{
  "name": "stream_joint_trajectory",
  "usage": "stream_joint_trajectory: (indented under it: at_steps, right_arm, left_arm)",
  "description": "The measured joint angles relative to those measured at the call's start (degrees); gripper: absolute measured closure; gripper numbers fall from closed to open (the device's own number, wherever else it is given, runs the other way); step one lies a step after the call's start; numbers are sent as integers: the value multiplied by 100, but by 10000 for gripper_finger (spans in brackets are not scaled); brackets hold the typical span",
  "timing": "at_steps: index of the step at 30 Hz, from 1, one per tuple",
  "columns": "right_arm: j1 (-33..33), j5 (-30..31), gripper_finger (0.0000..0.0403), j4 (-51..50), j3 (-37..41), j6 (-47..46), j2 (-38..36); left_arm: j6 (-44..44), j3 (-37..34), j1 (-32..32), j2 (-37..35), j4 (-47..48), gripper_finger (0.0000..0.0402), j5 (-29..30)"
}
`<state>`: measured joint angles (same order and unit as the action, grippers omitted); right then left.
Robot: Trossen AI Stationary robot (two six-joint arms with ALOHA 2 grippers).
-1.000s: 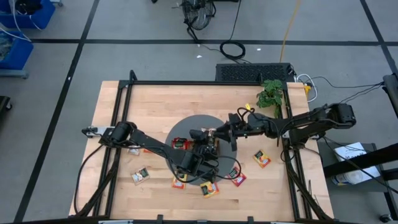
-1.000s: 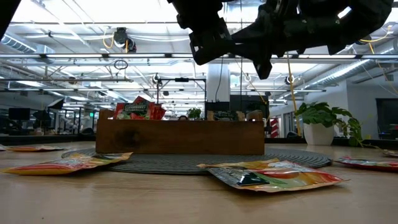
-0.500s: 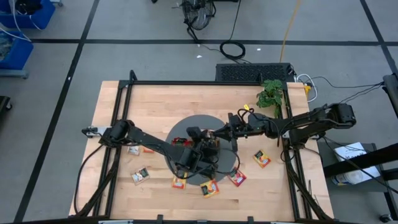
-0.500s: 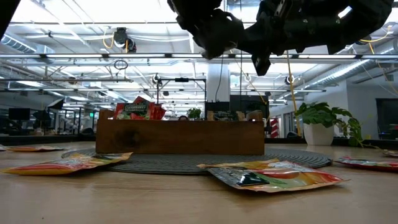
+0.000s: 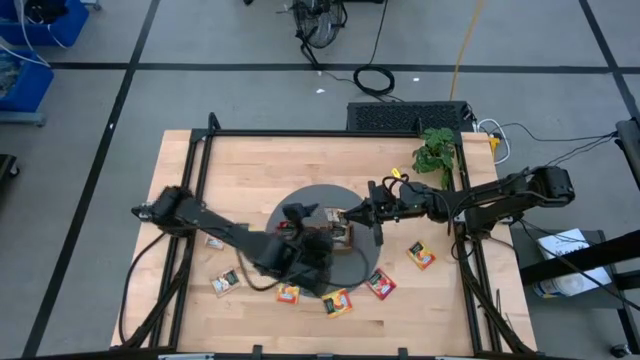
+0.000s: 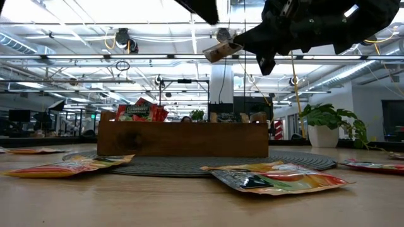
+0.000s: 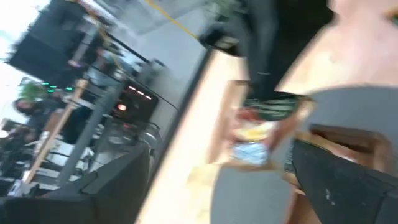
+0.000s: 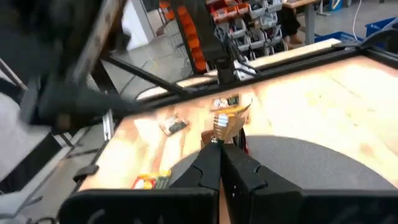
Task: Pick & Place Tea
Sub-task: Put the yellow tea bag into the right section of the wooden organizer
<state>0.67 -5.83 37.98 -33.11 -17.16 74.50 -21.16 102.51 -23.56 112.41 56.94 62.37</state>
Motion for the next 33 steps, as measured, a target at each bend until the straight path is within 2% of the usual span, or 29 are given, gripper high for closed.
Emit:
stream_joint_trajectory:
  at_steps: [3,6,8,11,14,17,19,22,25,29,33]
  right_arm:
    - [-2,3,403,-164,1,32,-87]
    - [-2,-30,403,-269,1,34,-207]
    - [-2,-40,403,-521,0,96,-320]
    - [-2,-173,403,-806,-3,177,-417]
    - [-2,-287,403,-1309,-119,303,-512]
    - [-55,-323,403,-2578,-694,466,-562]
    - [-170,-205,403,-3504,-1200,737,-534]
    - [-329,3,403,-4962,-1958,1175,-391]
    - [-383,-43,403,-5875,-2488,1723,-164]
    - [-458,-484,403,-6090,-2636,2327,226]
    - [-438,-489,403,-5913,-2657,2494,683]
  left_arm:
    - [-338,-671,-211,-621,-91,10,371]
    - [-560,-1551,-371,-1475,-335,9,349]
    - [-403,-2227,-421,-2059,-1001,9,150]
    - [526,-3365,-394,-2967,-2708,9,-760]
    - [1792,-4427,-207,-3802,-4844,9,-2512]
    - [2355,-5250,46,-4460,-6159,9,-3880]
    - [2412,-5652,176,-4865,-6511,9,-4172]
    - [2302,-6110,297,-5268,-6912,9,-4298]
    - [2252,-6524,359,-5488,-7429,9,-4620]
    - [2277,-6882,472,-5685,-8015,9,-5390]
    - [2207,-7024,534,-5695,-8107,9,-5475]
